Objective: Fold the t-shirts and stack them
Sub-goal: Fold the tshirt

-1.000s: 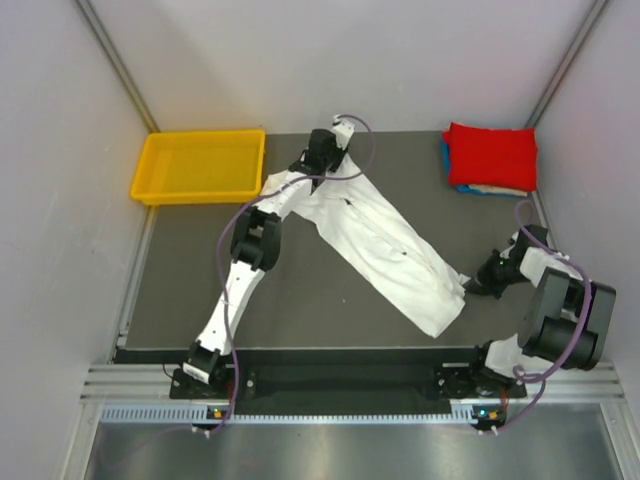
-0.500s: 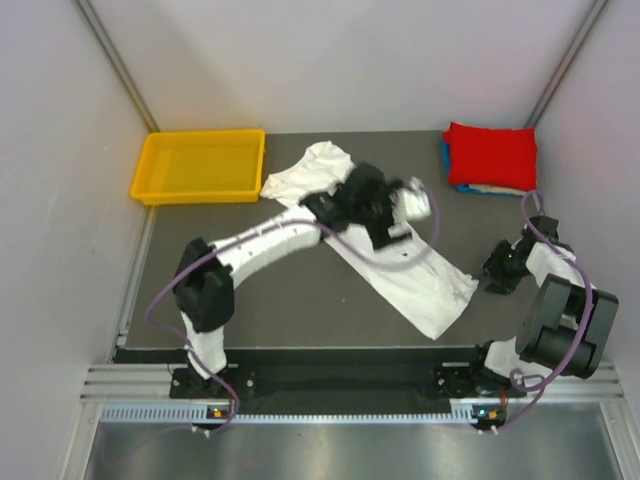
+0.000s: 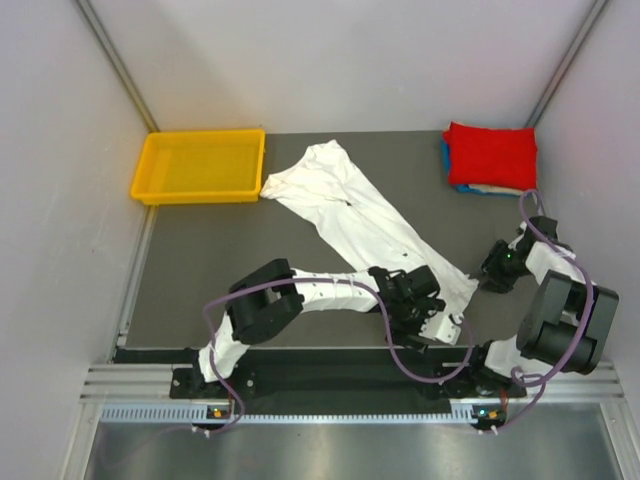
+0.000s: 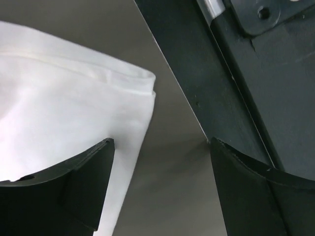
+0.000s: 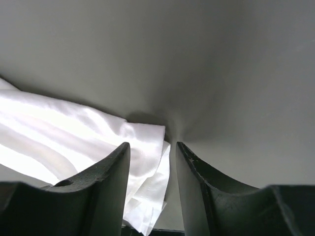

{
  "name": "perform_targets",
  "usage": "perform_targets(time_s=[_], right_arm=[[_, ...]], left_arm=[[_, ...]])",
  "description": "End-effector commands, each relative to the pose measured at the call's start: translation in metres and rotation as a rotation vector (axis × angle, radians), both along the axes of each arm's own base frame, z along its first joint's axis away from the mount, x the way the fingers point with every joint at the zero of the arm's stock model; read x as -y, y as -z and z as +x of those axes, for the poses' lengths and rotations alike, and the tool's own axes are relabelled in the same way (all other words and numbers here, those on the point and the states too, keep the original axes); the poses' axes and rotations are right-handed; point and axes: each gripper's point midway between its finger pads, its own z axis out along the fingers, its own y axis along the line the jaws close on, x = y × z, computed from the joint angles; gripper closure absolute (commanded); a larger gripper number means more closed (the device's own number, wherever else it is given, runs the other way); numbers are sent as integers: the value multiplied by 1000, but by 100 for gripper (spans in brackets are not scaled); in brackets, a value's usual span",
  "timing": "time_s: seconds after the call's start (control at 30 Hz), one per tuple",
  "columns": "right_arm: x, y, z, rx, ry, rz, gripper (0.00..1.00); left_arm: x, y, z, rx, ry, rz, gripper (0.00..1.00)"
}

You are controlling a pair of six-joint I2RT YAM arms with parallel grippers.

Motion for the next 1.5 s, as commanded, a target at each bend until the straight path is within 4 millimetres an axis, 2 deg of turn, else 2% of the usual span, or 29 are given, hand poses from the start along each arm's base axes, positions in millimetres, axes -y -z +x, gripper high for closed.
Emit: perform_targets(time_s=[0.0, 0.13, 0.17, 0.23, 0.27, 0.3, 0.37, 0.4, 0.43, 0.47, 0.5, 0.53, 0.67, 0.87, 0.93, 1.0, 1.07, 1.1, 1.13, 1.17, 1.2, 1.23, 1.27, 1.3, 1.33, 1.37, 1.4, 1.43, 1.47], right_arm=[[3, 3, 5, 24, -15, -9, 58], [4, 7, 6, 14, -18, -7, 71], [4, 10, 5, 7, -20, -2, 80], [1, 11, 3, 2, -24, 5, 90], [1, 10, 3, 9, -26, 3, 99], [0, 9, 1, 7, -28, 4, 100], [-4, 4, -5, 0, -29, -4, 100], [-7, 3, -9, -4, -33, -10, 100], [-10, -3, -12, 2, -32, -22, 100], [-19, -8, -13, 5, -60, -27, 100], [-24, -13, -12, 11, -65, -27, 100], [-32, -21, -12, 23, -57, -15, 100], [-58, -23, -31, -24, -104, 25, 100], [-85, -3, -86, -154, -123, 62, 100], [-88, -6, -92, -151, -132, 58, 100], [-79, -10, -93, -158, -121, 9, 70], [-59, -31, -70, -90, -73, -78, 63], [-53, -41, -62, -63, -56, -98, 62], [-41, -67, -41, 15, -18, -143, 58], [-37, -80, -30, 58, -13, -152, 55], [-34, -93, -21, 96, -30, -170, 52], [-26, -114, -2, 145, -28, -205, 50], [-24, -123, 7, 168, -46, -219, 49], [-21, -141, 26, 243, -82, -246, 49], [-26, -141, 38, 253, -118, -235, 50], [-30, -145, 50, 281, -145, -229, 50], [-37, -165, 75, 373, -191, -227, 50], [-67, -161, 93, 390, -292, -156, 50], [-84, -167, 109, 425, -344, -136, 47]], left_arm=[[34, -10, 15, 94, -27, -104, 19], [35, 2, 18, 95, -53, -83, 35], [34, 3, 19, 100, -55, -78, 55], [28, 8, 18, 88, -82, -60, 78], [23, 9, 16, 81, -83, -46, 94], [11, 17, 11, 67, -73, -14, 100], [-10, 15, 4, 61, -55, 34, 100], [-34, 27, -2, 49, -50, 88, 100], [-44, 13, -4, 54, -47, 77, 100], [-57, 12, -7, 49, -39, 89, 100], [-81, 23, -15, 36, -24, 137, 100], [-93, 12, -19, 28, -18, 139, 100], [-137, 8, -35, -53, -17, 195, 100], [-157, -20, -58, -207, -22, 128, 100], [-154, -22, -58, -208, -35, 97, 100], [-147, -29, -48, -176, -74, 76, 93], [-136, -44, -23, -114, -148, 38, 87], [-134, -53, 4, -91, -231, 3, 83], [-135, -59, 27, -74, -315, -12, 77], [-133, -72, 54, -71, -427, -41, 63], [-156, -72, 105, -24, -609, -29, 57], [-165, -77, 134, -20, -759, -51, 52], [-178, -83, 163, 6, -871, -73, 49], [-216, -82, 205, 66, -1039, -65, 45], [-227, -91, 234, 130, -1117, -130, 44], [-248, -84, 251, 188, -1177, -125, 43], [-275, -82, 273, 249, -1246, -124, 42], [-291, -90, 297, 351, -1287, -146, 42], [-302, -90, 309, 373, -1316, -141, 42]])
